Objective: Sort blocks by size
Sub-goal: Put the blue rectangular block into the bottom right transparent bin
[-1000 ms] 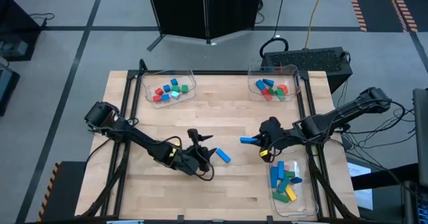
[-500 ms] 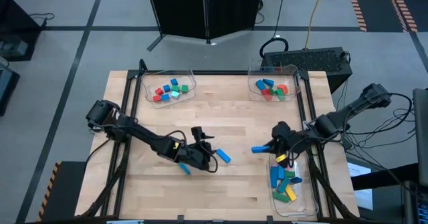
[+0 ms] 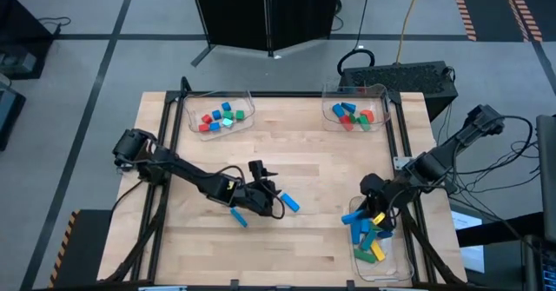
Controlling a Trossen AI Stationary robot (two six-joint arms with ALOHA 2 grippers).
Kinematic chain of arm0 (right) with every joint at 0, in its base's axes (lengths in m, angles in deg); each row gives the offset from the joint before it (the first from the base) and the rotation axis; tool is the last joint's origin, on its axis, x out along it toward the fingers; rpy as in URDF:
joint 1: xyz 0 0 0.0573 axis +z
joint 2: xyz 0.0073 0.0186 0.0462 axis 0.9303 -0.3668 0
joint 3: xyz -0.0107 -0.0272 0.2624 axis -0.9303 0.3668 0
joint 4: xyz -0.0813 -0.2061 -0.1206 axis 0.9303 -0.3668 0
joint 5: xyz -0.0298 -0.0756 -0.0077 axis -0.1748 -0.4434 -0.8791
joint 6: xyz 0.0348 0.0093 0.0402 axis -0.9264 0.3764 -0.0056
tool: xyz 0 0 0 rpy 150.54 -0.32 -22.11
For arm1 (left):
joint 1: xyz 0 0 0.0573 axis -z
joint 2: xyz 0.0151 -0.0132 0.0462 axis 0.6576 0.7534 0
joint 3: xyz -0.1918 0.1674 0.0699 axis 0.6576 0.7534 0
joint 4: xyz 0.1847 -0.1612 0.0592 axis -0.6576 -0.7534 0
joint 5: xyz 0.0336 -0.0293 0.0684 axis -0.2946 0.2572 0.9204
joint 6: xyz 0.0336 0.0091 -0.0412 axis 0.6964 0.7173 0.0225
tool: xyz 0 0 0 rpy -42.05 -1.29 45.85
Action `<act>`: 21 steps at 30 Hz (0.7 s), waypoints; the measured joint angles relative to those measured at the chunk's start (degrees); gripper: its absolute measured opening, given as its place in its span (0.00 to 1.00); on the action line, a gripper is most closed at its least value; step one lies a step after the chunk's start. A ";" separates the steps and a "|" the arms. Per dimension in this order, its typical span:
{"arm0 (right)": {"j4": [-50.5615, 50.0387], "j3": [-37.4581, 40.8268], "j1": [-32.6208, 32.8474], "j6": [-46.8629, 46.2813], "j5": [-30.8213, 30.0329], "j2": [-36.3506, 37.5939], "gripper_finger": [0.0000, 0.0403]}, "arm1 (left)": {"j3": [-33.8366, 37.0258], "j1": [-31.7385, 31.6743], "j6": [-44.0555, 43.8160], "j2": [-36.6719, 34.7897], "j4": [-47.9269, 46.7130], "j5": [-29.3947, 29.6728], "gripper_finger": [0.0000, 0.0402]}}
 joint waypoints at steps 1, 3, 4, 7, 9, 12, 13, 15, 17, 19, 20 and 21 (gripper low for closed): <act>-0.02 0.00 0.32 -0.47 0.73 0.00 0.15 | 0.00 -0.01 -0.02 0.00 0.00 0.02 0.69; -0.31 -0.02 1.03 -1.52 1.81 0.00 0.15 | 0.00 -0.02 0.03 0.00 0.00 0.13 0.69; -0.81 -0.02 1.33 -2.24 2.54 0.00 0.15 | 0.00 -0.02 0.16 0.00 0.00 0.13 0.69; -2.99 -0.02 2.28 -5.18 3.09 0.00 0.15 | 0.00 0.05 0.31 0.00 0.00 0.14 0.69; -4.96 -0.02 2.89 -7.24 4.37 -0.06 0.15 | 0.00 0.05 0.33 0.00 0.00 0.15 0.69; -6.09 -0.02 3.85 -8.79 6.64 -0.28 0.15 | 0.00 0.05 0.33 0.00 0.00 0.17 0.69; -6.08 -0.02 4.15 -8.82 7.54 -0.28 0.15 | 0.00 0.05 0.33 0.00 0.00 0.17 0.69; -5.81 -0.02 4.74 -8.78 8.89 -0.28 0.15 | 0.00 0.04 0.35 0.02 0.00 0.17 0.69; -5.86 -0.02 5.28 -8.78 10.07 -0.28 0.15 | 0.00 0.05 0.35 0.02 0.00 0.20 0.69; -5.87 -0.02 5.91 -8.81 11.13 -0.28 0.15 | 0.00 0.05 0.35 0.02 -0.08 0.20 0.69; -5.87 -0.02 6.20 -8.81 11.55 -0.28 0.15 | 0.00 0.05 0.35 0.02 -0.17 0.20 0.69; -5.87 -0.02 6.54 -8.80 11.77 -0.28 0.15 | 0.00 0.05 0.36 0.02 -0.20 0.20 0.69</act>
